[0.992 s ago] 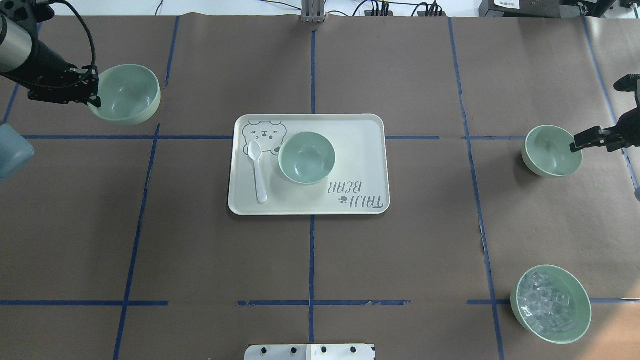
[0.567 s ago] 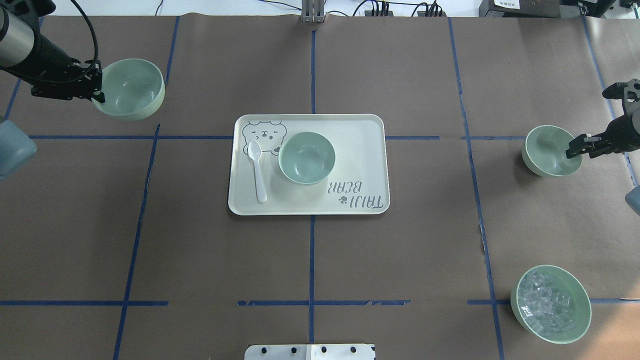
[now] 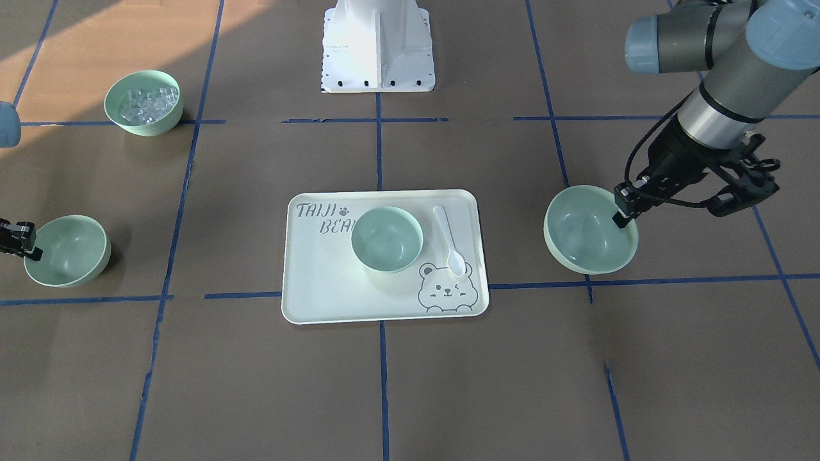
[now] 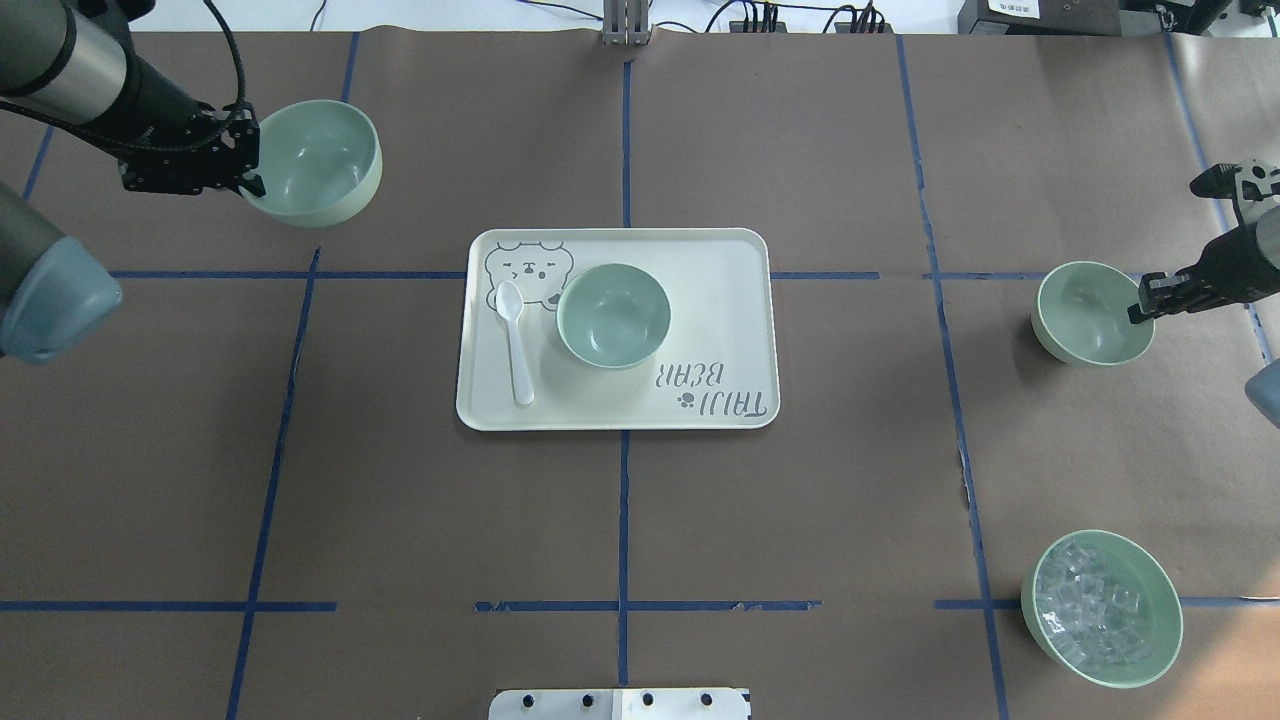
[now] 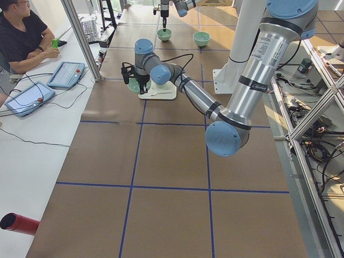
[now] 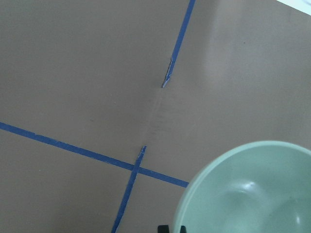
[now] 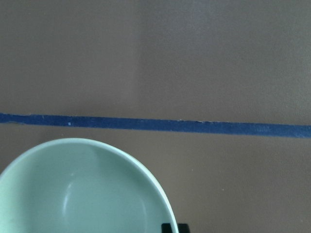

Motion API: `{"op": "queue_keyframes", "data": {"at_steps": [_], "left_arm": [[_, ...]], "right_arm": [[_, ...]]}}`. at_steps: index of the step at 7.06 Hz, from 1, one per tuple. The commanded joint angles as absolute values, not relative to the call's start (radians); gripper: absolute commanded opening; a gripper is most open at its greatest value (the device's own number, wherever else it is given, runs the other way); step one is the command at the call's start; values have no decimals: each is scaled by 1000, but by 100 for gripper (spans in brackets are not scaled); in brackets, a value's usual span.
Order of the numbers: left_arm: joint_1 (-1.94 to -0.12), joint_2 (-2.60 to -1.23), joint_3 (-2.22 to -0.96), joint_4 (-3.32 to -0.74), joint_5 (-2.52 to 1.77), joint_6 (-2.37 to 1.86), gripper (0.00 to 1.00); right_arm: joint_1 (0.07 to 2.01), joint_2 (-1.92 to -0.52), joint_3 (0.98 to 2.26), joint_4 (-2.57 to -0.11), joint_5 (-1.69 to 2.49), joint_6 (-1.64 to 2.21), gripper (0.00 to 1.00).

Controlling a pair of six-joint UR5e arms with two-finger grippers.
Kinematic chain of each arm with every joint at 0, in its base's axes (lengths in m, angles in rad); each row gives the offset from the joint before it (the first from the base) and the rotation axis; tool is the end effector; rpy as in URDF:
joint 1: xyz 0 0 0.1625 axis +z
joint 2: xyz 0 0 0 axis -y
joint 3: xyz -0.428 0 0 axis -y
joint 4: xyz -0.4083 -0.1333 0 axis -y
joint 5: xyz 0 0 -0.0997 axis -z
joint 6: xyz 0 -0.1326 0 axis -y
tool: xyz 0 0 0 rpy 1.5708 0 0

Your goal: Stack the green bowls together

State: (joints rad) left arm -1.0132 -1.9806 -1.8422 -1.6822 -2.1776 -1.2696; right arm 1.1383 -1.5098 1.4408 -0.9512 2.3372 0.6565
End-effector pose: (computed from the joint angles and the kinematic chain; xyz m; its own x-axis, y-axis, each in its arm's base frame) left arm 0.2872 -0.5696 0.3034 0.4978 -0.3377 -0.7989 0.3502 0.9209 -0.1710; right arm -0.2007 -0.5334 0.6471 0.6157 -0.0279 0.7875 -0.0234 0.9983 0.0537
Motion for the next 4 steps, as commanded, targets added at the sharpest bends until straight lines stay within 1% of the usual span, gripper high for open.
{"op": "queue_keyframes", "data": {"at_steps": [1, 3, 4], "left_arm": [[-868, -2061, -1826, -1683, -2078, -1412, 0], [-745, -2123, -1803, -1689, -2001, -1513, 0], [-706, -2193, -1743, -1692, -1959, -1552, 0]], "right_arm": [[1192, -1505, 1445, -951, 2426, 657, 0], [1221, -1477, 1445, -953, 2471, 660, 0], [1224, -1464, 1445, -954, 2485, 676, 0]]}}
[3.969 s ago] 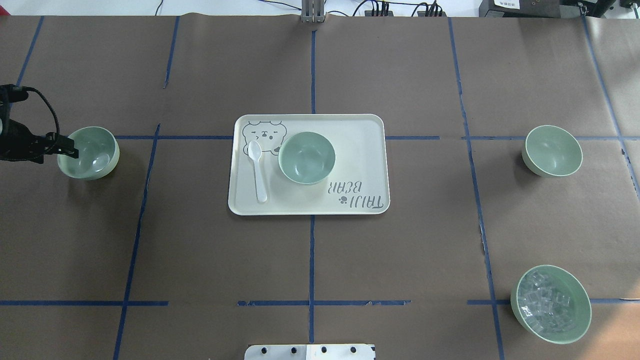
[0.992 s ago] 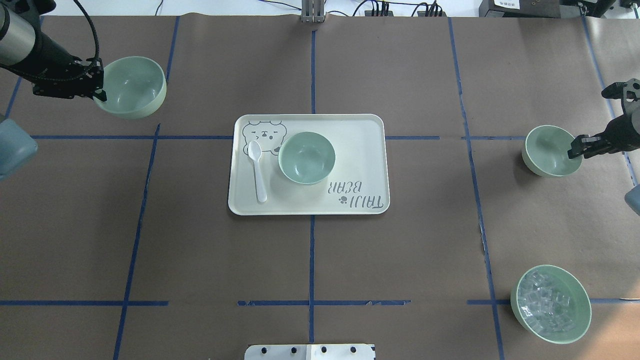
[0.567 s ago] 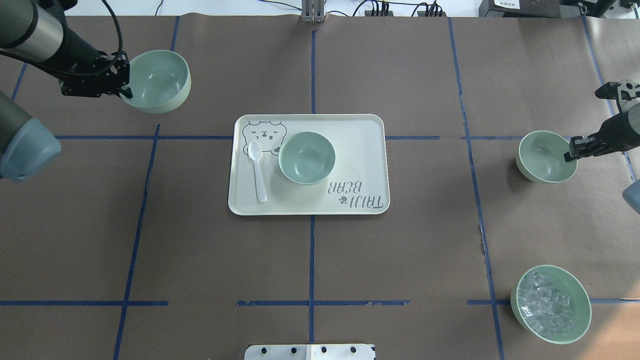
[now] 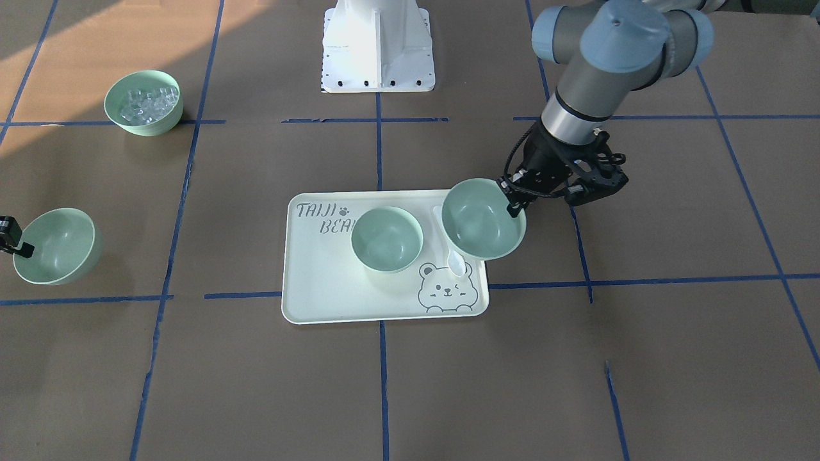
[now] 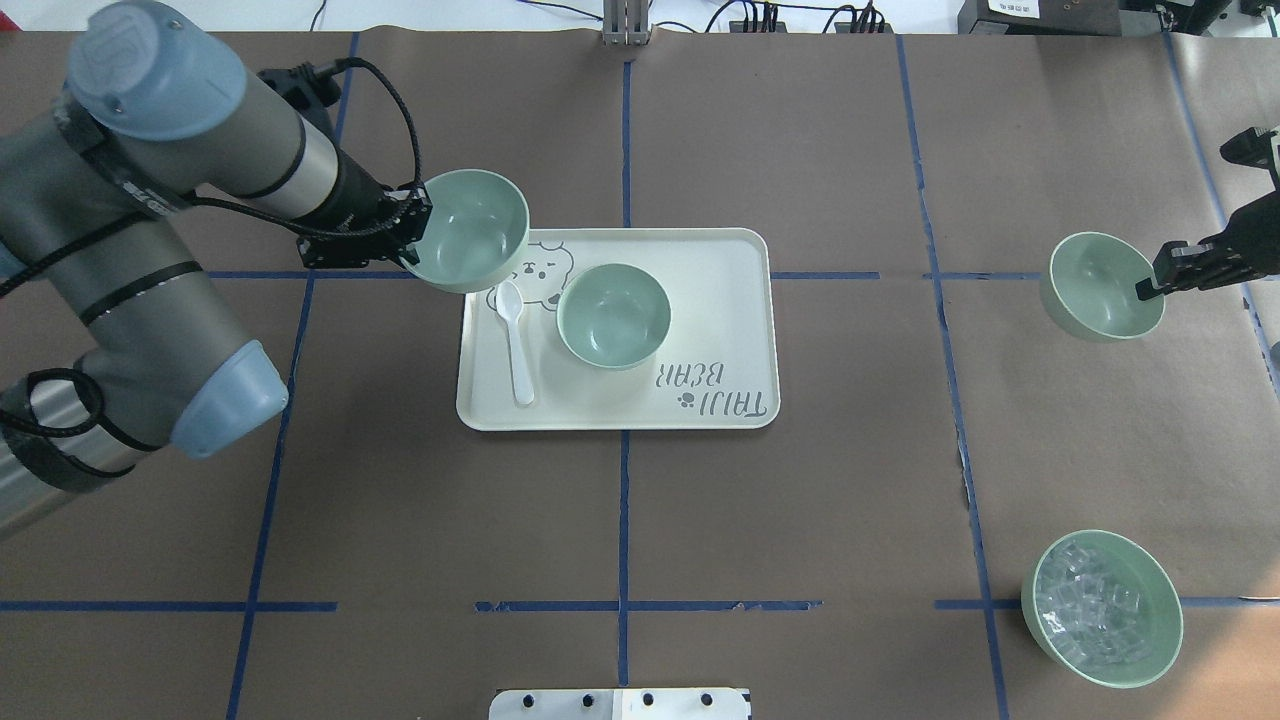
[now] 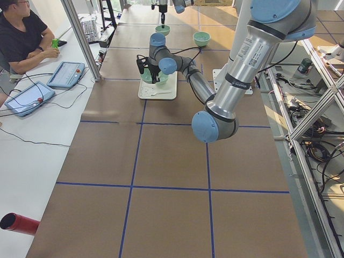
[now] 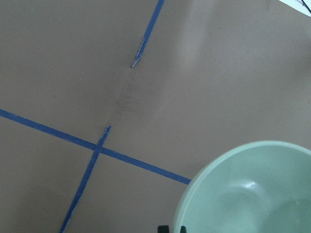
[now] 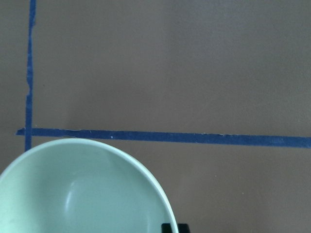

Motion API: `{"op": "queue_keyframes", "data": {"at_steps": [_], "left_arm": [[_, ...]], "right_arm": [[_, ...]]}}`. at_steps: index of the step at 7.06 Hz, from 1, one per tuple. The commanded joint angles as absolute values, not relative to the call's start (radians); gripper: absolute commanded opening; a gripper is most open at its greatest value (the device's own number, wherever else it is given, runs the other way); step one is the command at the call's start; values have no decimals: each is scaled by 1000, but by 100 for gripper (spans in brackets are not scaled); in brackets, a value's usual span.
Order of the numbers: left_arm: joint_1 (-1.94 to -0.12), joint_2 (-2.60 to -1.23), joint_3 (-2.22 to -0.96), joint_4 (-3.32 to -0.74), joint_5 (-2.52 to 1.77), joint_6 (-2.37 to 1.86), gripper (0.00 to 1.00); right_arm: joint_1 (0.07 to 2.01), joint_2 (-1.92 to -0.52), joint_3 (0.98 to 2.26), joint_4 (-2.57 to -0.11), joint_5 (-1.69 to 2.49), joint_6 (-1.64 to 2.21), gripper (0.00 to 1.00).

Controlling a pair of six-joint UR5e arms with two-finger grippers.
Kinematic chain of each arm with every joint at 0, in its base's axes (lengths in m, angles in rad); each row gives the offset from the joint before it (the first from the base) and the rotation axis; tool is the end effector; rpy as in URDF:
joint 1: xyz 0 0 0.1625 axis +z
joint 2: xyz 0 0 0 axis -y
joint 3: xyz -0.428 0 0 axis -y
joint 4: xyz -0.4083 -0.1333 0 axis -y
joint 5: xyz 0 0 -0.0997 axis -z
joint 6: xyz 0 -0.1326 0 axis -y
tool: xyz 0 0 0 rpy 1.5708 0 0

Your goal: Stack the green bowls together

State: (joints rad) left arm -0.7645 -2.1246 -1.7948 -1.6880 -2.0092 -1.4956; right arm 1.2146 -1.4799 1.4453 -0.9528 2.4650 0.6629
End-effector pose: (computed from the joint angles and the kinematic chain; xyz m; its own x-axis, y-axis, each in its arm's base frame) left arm 0.4317 -0.5207 0.2373 0.4793 -0.3654 -0.7980 0.3527 0.9128 -0.2062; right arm -0.1728 -0.5501 0.6172 0.5236 -0.0080 0.8519 -0.0396 0.9986 0.0337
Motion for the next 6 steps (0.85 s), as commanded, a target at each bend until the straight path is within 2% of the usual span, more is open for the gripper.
{"op": "queue_keyframes", "data": {"at_steps": [1, 6], "left_arm": [[-681, -2236, -1705, -1697, -1956, -1555, 0], [-638, -2244, -1586, -1922, -1954, -1552, 0]], "right_arm": [[1224, -1453, 1448, -951, 2494, 721, 0], [1224, -1434, 1456, -951, 2494, 730, 0]]}}
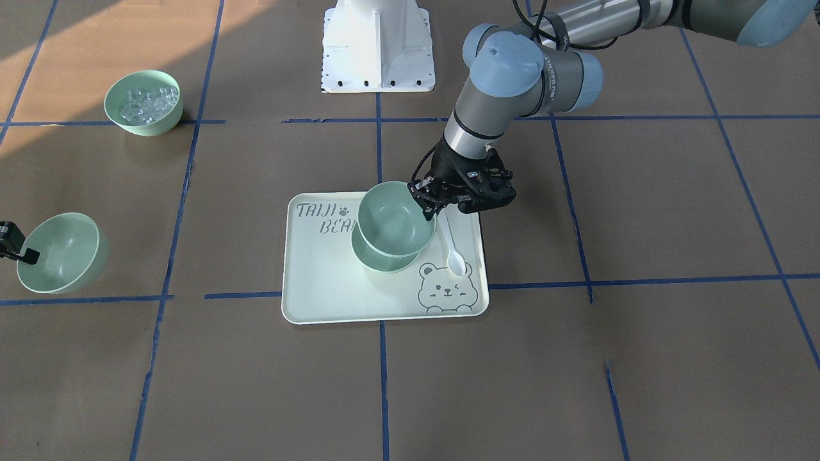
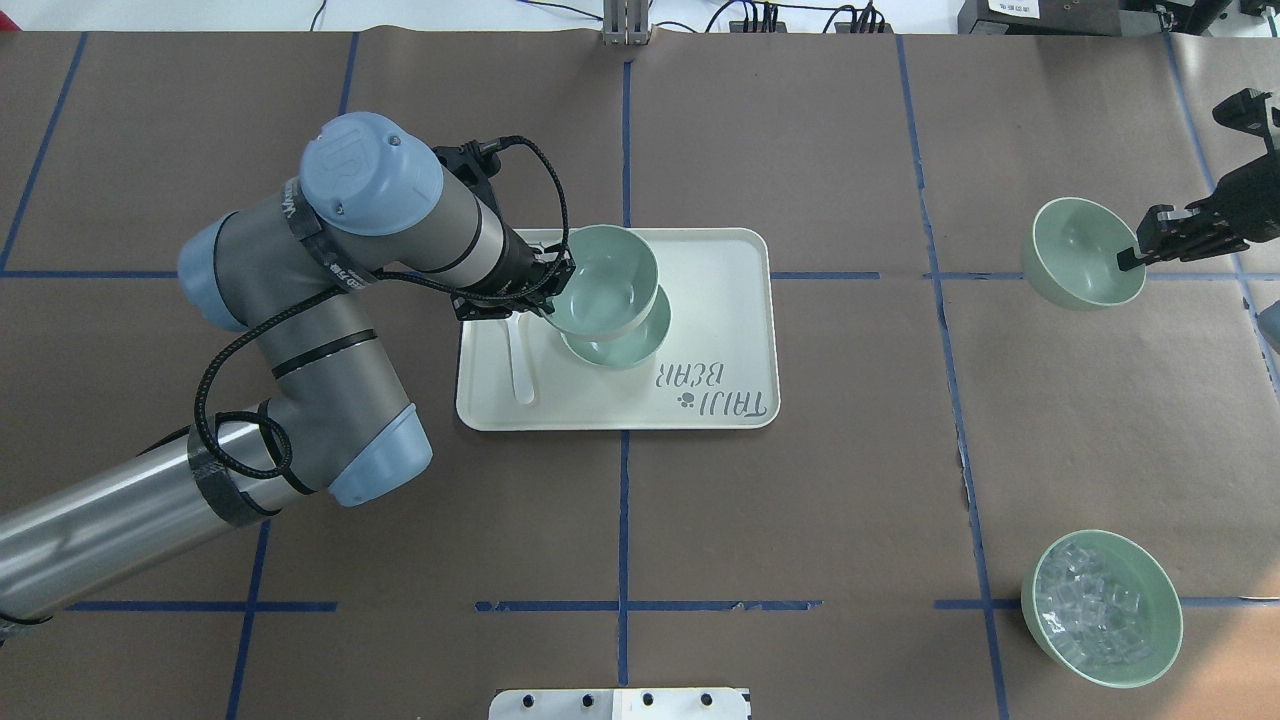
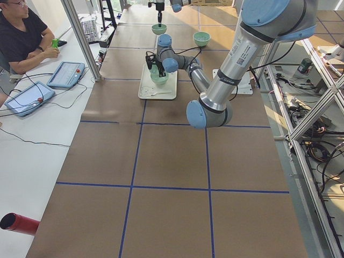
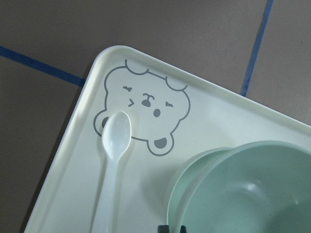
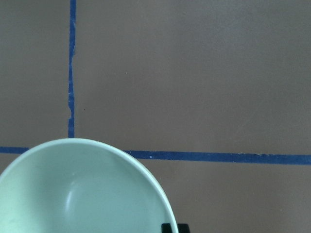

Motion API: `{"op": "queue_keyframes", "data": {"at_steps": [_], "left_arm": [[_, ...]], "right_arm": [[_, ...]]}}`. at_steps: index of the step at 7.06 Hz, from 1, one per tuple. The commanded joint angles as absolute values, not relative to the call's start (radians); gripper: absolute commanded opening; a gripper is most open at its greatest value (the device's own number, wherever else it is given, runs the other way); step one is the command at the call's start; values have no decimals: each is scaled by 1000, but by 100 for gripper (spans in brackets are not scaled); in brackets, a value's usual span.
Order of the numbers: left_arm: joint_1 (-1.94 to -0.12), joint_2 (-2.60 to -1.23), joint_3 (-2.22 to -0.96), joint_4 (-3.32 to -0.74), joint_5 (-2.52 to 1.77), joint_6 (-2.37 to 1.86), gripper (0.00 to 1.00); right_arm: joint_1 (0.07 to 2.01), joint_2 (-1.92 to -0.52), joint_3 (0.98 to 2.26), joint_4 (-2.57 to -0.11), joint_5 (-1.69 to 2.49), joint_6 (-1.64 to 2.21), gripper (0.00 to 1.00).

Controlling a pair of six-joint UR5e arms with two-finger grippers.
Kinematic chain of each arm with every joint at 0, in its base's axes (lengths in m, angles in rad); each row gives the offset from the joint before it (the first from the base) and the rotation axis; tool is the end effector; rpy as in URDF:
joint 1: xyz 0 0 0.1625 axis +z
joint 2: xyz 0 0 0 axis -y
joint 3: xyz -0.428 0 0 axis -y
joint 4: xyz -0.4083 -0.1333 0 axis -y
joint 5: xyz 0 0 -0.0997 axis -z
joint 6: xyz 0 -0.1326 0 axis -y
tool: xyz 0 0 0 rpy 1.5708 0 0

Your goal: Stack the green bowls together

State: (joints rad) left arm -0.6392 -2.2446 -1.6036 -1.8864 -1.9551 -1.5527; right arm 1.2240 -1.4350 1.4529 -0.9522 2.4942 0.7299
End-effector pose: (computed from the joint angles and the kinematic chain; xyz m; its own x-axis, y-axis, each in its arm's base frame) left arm 0.5396 -0.5052 0.2109 0.4238 -0.2941 -0.8567 0.2887 0.9403 -0.1800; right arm -0.1760 -0.5679 0.5843 0.4849 0.0192 0.8744 -0.0671 0.9976 0.0152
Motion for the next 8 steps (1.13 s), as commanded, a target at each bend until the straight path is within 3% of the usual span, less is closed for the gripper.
{"op": "queue_keyframes", "data": {"at_steps": [1, 4, 5, 6, 8], "left_arm": [[-637, -2246, -1577, -1925, -1954, -1552, 0], [-634, -2246, -1525, -2008, -1954, -1552, 0], [-627, -2244, -1520, -2009, -1954, -1551, 60], [-620, -2243, -1526, -2011, -1947, -1545, 100], [-633, -2235, -1554, -2008, -1953, -1540, 100]], "right_arm": [[1224, -1434, 1454, -951, 2494, 730, 0], [1224, -1433, 1456, -953, 2494, 730, 0], [1224, -1431, 1456, -953, 2494, 730, 0], [1224, -1424, 1459, -953, 2496, 732, 0], [1223, -1385, 1499, -965, 2503, 742, 0]]}}
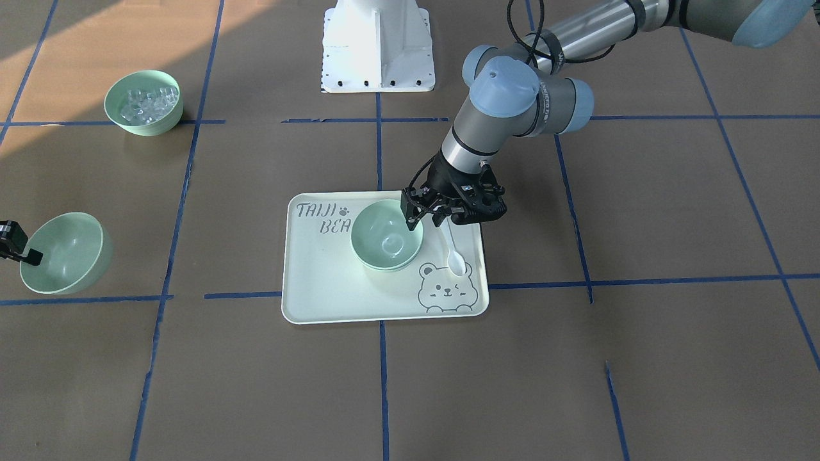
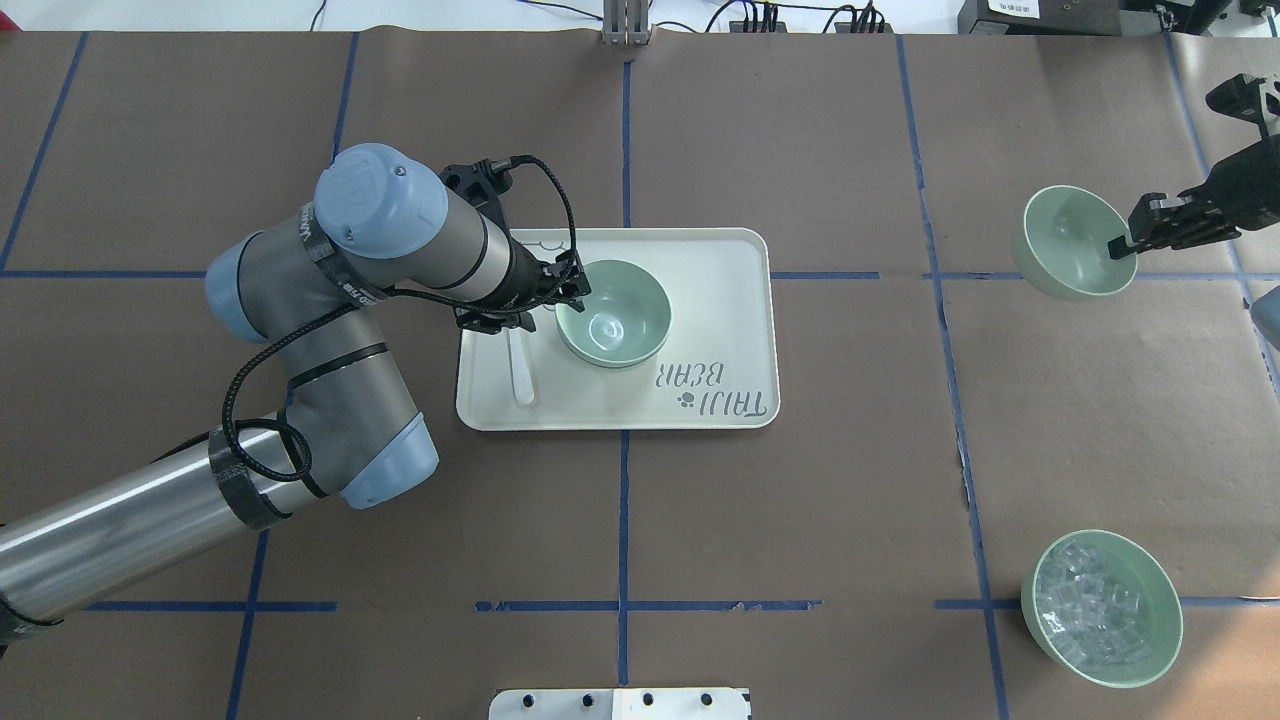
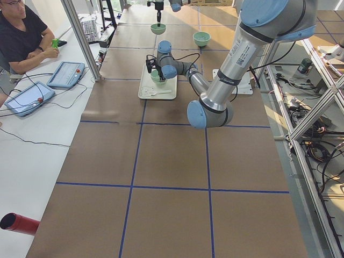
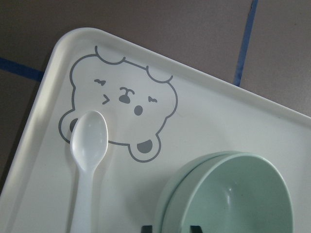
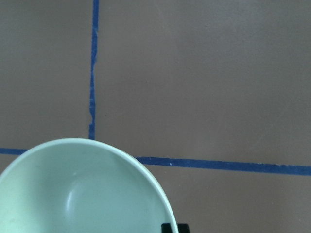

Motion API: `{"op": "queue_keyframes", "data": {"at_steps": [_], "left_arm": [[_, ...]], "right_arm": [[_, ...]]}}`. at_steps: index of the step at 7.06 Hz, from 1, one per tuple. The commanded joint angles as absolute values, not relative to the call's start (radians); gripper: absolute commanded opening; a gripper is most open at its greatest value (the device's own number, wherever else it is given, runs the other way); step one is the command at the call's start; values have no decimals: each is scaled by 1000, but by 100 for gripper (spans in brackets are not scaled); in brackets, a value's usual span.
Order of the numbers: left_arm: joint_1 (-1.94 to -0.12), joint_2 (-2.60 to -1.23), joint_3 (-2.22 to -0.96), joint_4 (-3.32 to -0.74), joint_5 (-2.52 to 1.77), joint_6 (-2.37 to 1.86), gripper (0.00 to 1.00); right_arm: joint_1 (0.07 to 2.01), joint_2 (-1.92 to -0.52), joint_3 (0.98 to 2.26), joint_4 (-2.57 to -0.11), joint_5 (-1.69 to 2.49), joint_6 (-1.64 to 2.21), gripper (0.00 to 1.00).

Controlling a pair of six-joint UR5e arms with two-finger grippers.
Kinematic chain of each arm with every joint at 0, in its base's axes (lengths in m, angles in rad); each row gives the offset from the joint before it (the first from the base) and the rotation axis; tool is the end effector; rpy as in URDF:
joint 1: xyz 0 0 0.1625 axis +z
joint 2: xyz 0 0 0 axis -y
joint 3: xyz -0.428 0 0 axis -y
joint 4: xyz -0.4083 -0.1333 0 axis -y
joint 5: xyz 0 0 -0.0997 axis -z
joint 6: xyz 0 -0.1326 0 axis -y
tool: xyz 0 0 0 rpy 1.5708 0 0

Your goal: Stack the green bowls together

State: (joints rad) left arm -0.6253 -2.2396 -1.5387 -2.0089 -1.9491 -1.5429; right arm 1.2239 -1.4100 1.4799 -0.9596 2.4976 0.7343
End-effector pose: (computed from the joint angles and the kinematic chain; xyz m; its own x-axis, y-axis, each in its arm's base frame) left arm 0.5583 -0.5071 0.2265 0.3935 -0.2521 -0.8841 0.2697 0.9510 -0.1512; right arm -0.1795 -0.5767 0.5555 0.4690 -0.0135 0.8831 -0.0676 0.9964 0.0511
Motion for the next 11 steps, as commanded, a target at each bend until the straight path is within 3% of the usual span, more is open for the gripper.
{"op": "queue_keyframes", "data": {"at_steps": [1, 6, 11], "left_arm": [[-665, -2232, -1568, -1997, -1968, -1528, 100], [-882, -2081, -1768, -1740, -2049, -1116, 100], [-1041, -1959, -1784, -1738, -2080, -844, 100]], "right_arm": [[1220, -1326, 1500, -966, 2535, 841, 0], [901, -1037, 1519, -966, 2345, 1233, 0], [718, -927, 1479, -971, 2106, 1239, 0]]}}
